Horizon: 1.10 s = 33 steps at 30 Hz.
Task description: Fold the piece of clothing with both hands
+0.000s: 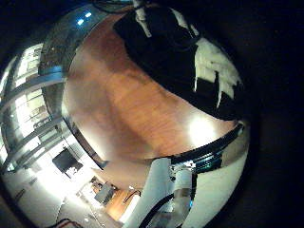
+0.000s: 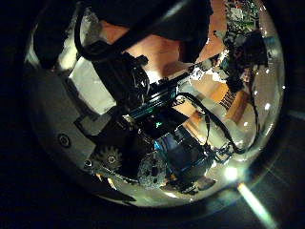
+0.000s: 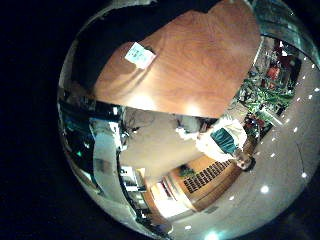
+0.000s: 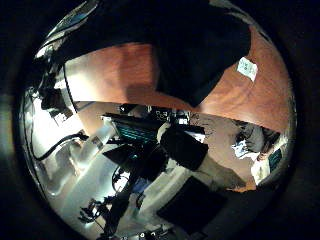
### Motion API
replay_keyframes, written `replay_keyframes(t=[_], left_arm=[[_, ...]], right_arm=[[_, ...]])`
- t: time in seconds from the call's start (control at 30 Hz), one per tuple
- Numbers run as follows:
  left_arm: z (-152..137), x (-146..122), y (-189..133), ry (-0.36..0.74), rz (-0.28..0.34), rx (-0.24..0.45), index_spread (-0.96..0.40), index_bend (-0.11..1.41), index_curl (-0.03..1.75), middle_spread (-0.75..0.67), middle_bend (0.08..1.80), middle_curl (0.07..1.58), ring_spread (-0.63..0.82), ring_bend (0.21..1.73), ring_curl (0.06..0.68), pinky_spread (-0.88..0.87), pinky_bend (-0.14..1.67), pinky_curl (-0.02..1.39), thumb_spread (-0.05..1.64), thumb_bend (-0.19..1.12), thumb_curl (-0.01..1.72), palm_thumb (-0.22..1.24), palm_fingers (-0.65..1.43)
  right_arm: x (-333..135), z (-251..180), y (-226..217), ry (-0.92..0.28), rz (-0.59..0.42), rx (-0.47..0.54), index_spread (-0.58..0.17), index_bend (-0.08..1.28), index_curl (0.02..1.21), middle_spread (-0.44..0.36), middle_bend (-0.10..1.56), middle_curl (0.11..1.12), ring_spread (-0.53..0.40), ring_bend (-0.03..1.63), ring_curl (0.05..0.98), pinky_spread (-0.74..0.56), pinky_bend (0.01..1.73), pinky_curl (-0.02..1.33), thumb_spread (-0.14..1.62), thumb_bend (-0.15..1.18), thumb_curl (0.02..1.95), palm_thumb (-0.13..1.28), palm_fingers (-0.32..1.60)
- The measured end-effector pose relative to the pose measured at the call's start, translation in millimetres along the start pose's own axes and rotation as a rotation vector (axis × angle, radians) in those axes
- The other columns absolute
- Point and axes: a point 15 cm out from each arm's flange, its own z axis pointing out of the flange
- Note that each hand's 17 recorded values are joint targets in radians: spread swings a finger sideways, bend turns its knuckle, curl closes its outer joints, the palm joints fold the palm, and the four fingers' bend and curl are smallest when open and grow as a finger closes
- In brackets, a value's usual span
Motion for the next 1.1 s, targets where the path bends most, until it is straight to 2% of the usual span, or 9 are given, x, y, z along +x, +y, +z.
replay_keyframes(t=[0.33, 0.43, 0.5, 0.6, 0.63, 0.7, 0.8, 0.93, 1.1], left_arm=[[-2.3, -3.8, -0.5, 0.005, -0.005, -0.002, -0.7, 0.5, 0.94, -0.51, 1.08, 0.73, -0.44, 1.28, 0.51, -0.64, 1.02, 0.62, 1.59, 0.48, 1.0, 0.61, 1.14], [-5.8, -4.1, 1.0, 0.008, -0.003, -0.001, -0.7, 0.49, 0.95, -0.51, 1.08, 0.73, -0.44, 1.28, 0.51, -0.64, 1.02, 0.63, 1.59, 0.51, 1.03, 0.6, 1.14], [-6.1, -4.1, 2.4, 0.009, -0.002, -0.004, -0.71, 0.49, 0.96, -0.51, 1.07, 0.72, -0.44, 1.29, 0.51, -0.64, 1.02, 0.63, 1.59, 0.52, 1.04, 0.59, 1.14], [-5.6, -7.0, 4.8, 0.01, -0.005, -0.011, -0.71, 0.48, 0.97, -0.51, 1.07, 0.72, -0.44, 1.29, 0.512, -0.64, 1.02, 0.63, 1.59, 0.54, 1.06, 0.57, 1.14], [-5.7, -7.2, 5.2, 0.01, -0.005, -0.012, -0.71, 0.48, 0.97, -0.51, 1.07, 0.72, -0.44, 1.29, 0.512, -0.64, 1.02, 0.63, 1.59, 0.55, 1.07, 0.56, 1.14], [-6.0, -7.2, 5.9, 0.011, -0.005, -0.014, -0.71, 0.47, 0.98, -0.51, 1.07, 0.72, -0.44, 1.29, 0.511, -0.64, 1.02, 0.63, 1.59, 0.56, 1.08, 0.55, 1.14], [-6.0, -9.2, 7.3, 0.013, -0.004, -0.016, -0.72, 0.46, 0.99, -0.51, 1.07, 0.72, -0.43, 1.29, 0.511, -0.64, 1.02, 0.63, 1.59, 0.58, 1.1, 0.54, 1.14], [-6.1, -11.0, 9.6, 0.016, -0.005, -0.021, -0.72, 0.45, 1.0, -0.51, 1.07, 0.72, -0.44, 1.29, 0.512, -0.64, 1.02, 0.64, 1.58, 0.6, 1.13, 0.52, 1.14], [-5.5, -12.6, 11.3, 0.019, -0.006, -0.024, -0.73, 0.45, 1.01, -0.51, 1.07, 0.72, -0.43, 1.29, 0.512, -0.64, 1.02, 0.64, 1.58, 0.63, 1.16, 0.5, 1.14]], right_arm=[[-7.6, 56.1, -21.3, 0.005, 0.028, -0.035, -0.231, 0.16, 0.28, -0.071, 0.35, 0.44, -0.082, 0.68, 0.311, 0.16, 0.55, 0.24, 1.1, -0.02, 0.28, 0.42, 0.23], [-8.9, 60.8, -24.2, 0.008, 0.035, -0.051, -0.218, 0.16, 0.28, -0.087, 0.41, 0.45, -0.099, 0.7, 0.317, 0.14, 0.54, 0.23, 1.09, -0.02, 0.29, 0.44, 0.3], [-10.3, 61.4, -24.2, 0.01, 0.038, -0.052, -0.223, 0.16, 0.29, -0.115, 0.45, 0.47, -0.149, 0.75, 0.327, 0.08, 0.54, 0.22, 1.08, -0.01, 0.3, 0.49, 0.37], [-12.7, 59.6, -25.6, 0.016, 0.033, -0.048, -0.269, 0.15, 0.28, -0.179, 0.49, 0.51, -0.235, 0.91, 0.376, -0.15, 0.74, 0.25, 1.07, 0.0, 0.32, 0.57, 0.62], [-12.6, 58.6, -26.4, 0.017, 0.032, -0.045, -0.3, 0.16, 0.27, -0.204, 0.54, 0.54, -0.258, 0.97, 0.396, -0.24, 0.82, 0.27, 1.07, 0.0, 0.33, 0.6, 0.79], [-12.3, 56.0, -27.9, 0.019, 0.033, -0.034, -0.342, 0.19, 0.3, -0.239, 0.6, 0.59, -0.279, 1.04, 0.436, -0.32, 0.92, 0.32, 1.06, 0.0, 0.35, 0.65, 0.88], [-9.4, 50.7, -28.5, 0.031, 0.032, -0.018, -0.407, 0.32, 0.37, -0.288, 0.69, 0.67, -0.297, 1.08, 0.489, -0.37, 1.05, 0.39, 1.06, 0.0, 0.37, 0.71, 1.06], [-6.8, 41.2, -28.1, 0.043, 0.031, 0.007, -0.461, 0.53, 0.5, -0.318, 0.78, 0.76, -0.293, 1.14, 0.548, -0.36, 1.14, 0.46, 1.04, 0.0, 0.39, 0.79, 1.14], [-1.0, 30.2, -23.9, 0.066, 0.027, 0.028, -0.458, 0.77, 0.65, -0.313, 0.92, 0.86, -0.272, 1.21, 0.603, -0.31, 1.24, 0.54, 1.04, 0.01, 0.44, 0.9, 1.16]])
